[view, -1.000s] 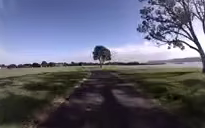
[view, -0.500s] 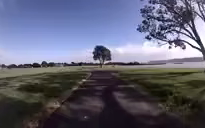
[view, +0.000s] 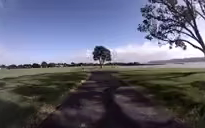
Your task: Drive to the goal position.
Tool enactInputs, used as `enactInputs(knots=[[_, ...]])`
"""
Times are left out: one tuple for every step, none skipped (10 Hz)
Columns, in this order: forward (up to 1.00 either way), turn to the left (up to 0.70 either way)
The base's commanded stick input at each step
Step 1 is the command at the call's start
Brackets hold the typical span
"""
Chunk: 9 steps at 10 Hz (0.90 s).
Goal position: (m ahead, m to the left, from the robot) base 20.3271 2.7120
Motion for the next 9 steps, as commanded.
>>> enactInputs(knots=[[0.45,-0.27],[0.45,-0.27],[0.45,-0.27],[0.45,-0.27],[0.45,-0.27],[0.45,-0.27],[0.45,-0.27],[0.45,-0.27],[0.45,0.00]])
